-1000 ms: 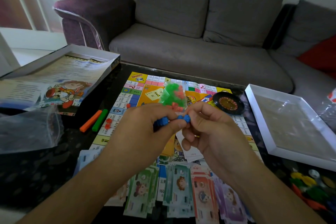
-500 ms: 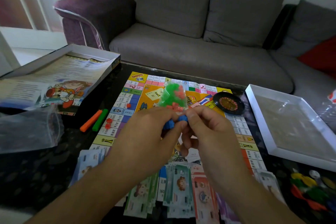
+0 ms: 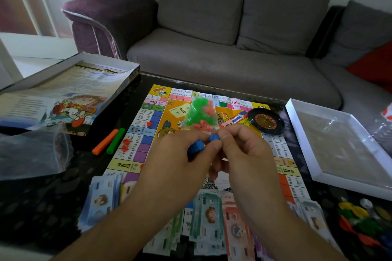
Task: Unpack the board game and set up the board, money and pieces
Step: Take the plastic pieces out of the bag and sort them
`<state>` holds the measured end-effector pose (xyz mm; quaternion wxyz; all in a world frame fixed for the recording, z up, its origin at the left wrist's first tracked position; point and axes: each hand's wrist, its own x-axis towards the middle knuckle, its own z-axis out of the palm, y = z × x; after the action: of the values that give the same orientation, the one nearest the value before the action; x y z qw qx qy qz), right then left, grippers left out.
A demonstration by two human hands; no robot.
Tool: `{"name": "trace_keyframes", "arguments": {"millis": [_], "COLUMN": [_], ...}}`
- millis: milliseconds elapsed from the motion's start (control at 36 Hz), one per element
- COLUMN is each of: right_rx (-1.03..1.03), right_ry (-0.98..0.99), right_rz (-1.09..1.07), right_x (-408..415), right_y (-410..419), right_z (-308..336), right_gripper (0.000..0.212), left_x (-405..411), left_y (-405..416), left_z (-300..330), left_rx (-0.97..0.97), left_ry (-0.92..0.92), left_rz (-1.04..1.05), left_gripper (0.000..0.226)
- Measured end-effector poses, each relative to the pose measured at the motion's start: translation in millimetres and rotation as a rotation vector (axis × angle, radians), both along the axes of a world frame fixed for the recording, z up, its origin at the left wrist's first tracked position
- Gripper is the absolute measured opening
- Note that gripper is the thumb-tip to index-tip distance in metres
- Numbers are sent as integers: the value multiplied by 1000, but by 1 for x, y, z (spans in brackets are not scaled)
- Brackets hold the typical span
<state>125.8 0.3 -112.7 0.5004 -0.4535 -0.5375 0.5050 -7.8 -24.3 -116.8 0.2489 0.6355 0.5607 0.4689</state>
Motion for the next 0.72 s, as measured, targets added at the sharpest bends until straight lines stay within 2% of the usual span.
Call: {"name": "trace_keyframes", "arguments": {"millis": [222,500,722], "right_rx": [-63,-43,-101], "right_ry": [130,87,51], "right_rz": [30,69,96], "right_x": [1,4,11], "right_y": [1,2,8], "right_z": [-1,1,11], "right_gripper": [19,20,28], "left_x": [-3,-6,-16], "left_y": [1,0,8], "left_z": [1,4,8], "left_rx": [-16,62,-1], "left_ry": [-68,-8,-159], "left_rz": [5,10,44], "left_gripper": [9,17,17]}}
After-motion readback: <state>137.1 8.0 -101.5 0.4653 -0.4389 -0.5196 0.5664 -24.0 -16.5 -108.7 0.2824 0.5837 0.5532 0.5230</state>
